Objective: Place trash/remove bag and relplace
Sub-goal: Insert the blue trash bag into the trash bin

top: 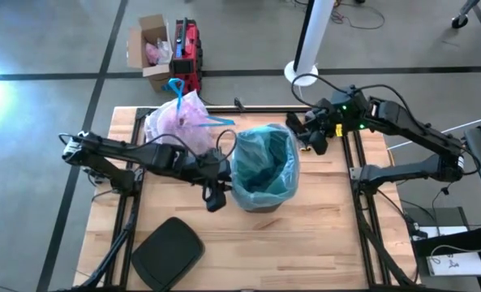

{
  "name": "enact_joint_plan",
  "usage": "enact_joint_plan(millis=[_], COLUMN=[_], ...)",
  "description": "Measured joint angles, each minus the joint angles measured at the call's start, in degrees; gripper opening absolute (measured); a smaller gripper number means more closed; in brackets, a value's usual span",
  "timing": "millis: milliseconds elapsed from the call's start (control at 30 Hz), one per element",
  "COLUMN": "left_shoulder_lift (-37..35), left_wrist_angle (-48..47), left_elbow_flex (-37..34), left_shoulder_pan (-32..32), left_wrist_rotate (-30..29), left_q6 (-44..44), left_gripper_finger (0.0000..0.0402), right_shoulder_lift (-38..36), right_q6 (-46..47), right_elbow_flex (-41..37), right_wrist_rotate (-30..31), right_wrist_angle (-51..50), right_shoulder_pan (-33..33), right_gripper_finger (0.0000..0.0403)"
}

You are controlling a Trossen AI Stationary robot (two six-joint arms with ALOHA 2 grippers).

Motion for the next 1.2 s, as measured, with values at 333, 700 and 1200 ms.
enact_joint_plan(millis=[333,700,1200], left_shoulder_lift=[0.1,0.1,0.1], left_wrist_angle=[4.6,5.2,5.6], left_elbow_flex=[-3.5,-4.6,-4.6], left_shoulder_pan=[-3.2,-4.3,-4.2], left_wrist_rotate=[-3.8,-3.9,-4.0], left_q6=[-4.6,-6.4,-6.0], left_gripper_finger=[0.0118,0.0106,0.0114], right_shoulder_lift=[2.4,-1.9,-1.4], right_q6=[5.4,7.9,5.2], right_elbow_flex=[-7.0,-6.9,-5.1], right_wrist_rotate=[0.6,2.8,19.6], right_wrist_angle=[11.0,12.1,3.8], right_shoulder_pan=[0.2,0.6,9.1], right_gripper_finger=[0.0247,0.0234,0.0183])
